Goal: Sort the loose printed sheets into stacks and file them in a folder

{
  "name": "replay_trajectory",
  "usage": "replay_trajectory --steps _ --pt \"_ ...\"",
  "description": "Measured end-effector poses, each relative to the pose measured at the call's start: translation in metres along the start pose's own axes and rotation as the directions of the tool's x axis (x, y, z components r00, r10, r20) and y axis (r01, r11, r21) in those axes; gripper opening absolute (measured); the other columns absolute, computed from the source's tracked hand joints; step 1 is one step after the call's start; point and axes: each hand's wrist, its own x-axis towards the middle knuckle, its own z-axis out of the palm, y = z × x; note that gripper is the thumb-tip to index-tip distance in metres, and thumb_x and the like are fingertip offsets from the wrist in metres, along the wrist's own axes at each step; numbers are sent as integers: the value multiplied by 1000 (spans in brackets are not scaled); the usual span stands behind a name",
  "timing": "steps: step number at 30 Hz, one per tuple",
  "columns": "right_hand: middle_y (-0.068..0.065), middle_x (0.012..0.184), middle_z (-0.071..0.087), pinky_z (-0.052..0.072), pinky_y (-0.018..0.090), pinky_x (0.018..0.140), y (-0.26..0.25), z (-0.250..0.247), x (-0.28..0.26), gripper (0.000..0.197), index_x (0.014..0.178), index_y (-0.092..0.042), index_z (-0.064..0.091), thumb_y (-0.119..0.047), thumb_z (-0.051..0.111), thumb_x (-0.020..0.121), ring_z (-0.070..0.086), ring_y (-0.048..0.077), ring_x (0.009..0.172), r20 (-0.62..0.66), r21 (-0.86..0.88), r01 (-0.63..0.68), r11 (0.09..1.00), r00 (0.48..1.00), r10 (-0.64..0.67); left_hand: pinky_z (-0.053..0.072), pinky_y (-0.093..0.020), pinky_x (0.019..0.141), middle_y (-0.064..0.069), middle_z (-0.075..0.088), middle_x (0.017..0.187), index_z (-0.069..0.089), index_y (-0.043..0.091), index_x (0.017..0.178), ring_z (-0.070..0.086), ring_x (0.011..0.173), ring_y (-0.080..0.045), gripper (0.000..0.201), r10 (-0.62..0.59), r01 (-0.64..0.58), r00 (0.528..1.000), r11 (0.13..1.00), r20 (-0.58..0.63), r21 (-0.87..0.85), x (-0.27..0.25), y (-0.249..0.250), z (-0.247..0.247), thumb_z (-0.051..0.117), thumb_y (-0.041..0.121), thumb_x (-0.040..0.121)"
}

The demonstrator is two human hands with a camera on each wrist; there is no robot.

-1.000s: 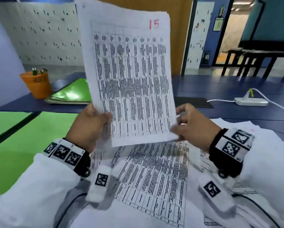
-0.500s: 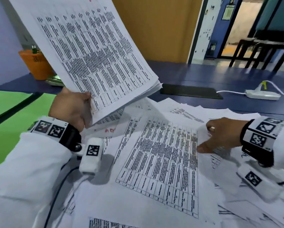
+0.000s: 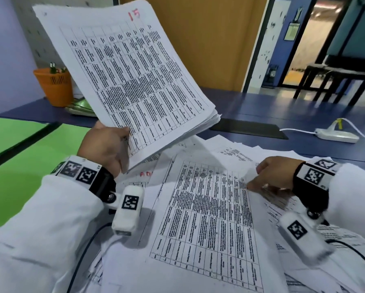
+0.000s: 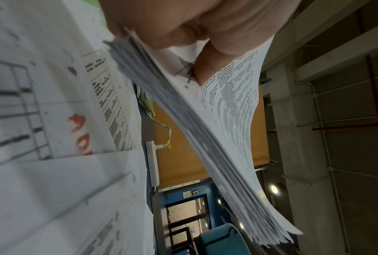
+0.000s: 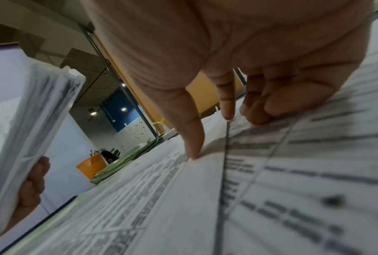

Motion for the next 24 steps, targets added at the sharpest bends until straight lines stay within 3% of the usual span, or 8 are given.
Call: replay_trajectory --steps 2,5,8,11,14,18,22,24 --pt "9 78 65 51 32 65 -9 6 3 39 95 -3 69 -32 83 73 57 24 67 18 -12 5 1000 1000 -5 59 -36 92 6 76 96 63 25 100 73 95 -15 35 18 -18 1000 1000 -6 9 1 1 0 67 -7 86" --pt "0 62 62 47 24 58 -19 11 9 26 66 -11 64 -32 80 70 55 18 51 -10 -84 21 996 1000 -22 58 -22 66 4 70 93 61 23 97 70 79 -8 34 -3 3 1000 1000 8 -27 -2 4 2 56 -11 96" --pt "-2 41 56 42 18 47 -26 12 12 24 60 -10 61 -20 78 74 48 13 31 26 -40 -3 999 1000 5 54 -29 69 3 65 96 57 21 106 66 84 -13 28 9 -10 999 999 31 53 -4 2 1 58 -5 97" --pt "5 49 61 45 23 46 -28 11 17 19 73 -7 62 -15 79 70 54 20 39 27 30 -15 999 1000 15 53 -32 75 2 65 97 58 21 103 64 86 -14 27 20 -22 1000 997 22 75 -1 4 -1 58 -6 97" --pt "6 83 71 56 35 66 -32 5 34 39 103 -7 64 -21 79 70 62 22 66 -15 -3 37 999 999 -37 52 -34 89 -7 69 111 58 19 101 65 96 -20 27 3 -5 999 998 32 64 -1 5 -2 59 -7 96" --pt "-9 102 51 49 31 92 -36 -8 53 66 141 -32 49 -32 78 81 50 14 94 13 -68 145 987 989 -144 54 -41 94 -3 71 111 62 16 113 68 103 -23 29 9 -13 999 996 44 85 -4 3 -4 64 -3 91" --pt "-7 100 62 52 26 79 -31 -10 72 55 112 -43 62 -34 89 65 61 17 93 59 -42 143 989 988 -141 55 -56 99 -2 77 110 65 23 112 73 105 -29 48 -20 18 999 998 35 56 1 2 -7 74 8 67" --pt "-6 100 67 53 28 81 -31 -9 79 49 95 -41 63 -40 90 54 63 17 91 32 -76 148 986 989 -146 58 -52 93 -3 77 110 65 22 114 73 102 -28 40 -42 42 998 999 37 3 -6 5 -2 71 -1 82"
